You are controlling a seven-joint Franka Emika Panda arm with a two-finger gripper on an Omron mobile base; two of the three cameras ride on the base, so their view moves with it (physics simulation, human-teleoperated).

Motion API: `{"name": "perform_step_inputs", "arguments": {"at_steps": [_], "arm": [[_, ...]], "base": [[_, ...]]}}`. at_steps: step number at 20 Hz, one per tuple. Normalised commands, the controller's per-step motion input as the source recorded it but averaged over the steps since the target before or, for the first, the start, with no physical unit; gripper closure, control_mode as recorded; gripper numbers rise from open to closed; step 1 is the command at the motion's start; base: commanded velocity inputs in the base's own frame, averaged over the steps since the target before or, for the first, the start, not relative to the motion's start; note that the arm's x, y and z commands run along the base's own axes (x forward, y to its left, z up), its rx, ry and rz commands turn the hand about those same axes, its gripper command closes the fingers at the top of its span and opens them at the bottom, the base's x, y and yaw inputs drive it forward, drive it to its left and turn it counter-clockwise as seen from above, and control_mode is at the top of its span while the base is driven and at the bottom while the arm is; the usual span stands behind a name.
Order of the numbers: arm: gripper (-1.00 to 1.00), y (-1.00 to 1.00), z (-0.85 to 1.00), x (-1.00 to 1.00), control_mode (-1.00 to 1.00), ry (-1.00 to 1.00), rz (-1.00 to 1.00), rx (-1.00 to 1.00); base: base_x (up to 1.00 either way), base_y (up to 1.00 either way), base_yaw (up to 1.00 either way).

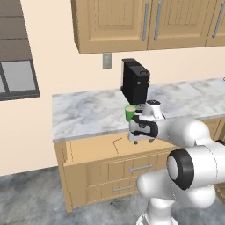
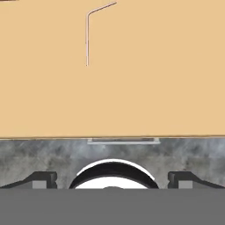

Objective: Pick up the straw from the right drawer and put it inside the smoothie cup.

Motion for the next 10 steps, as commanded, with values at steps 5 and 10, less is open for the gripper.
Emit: {"name": "perform_step_inputs", "arguments": {"at_steps": [5, 10], "arm": [[-1.00, 0.00, -0.29, 0.26, -1.00, 0.00, 0.00, 0.00], [-1.00, 0.00, -0.32, 0.32, -1.00, 0.00, 0.00, 0.00]], "base": [[0.00, 0.00, 0.00], [0.00, 0.00, 0.00]]}}
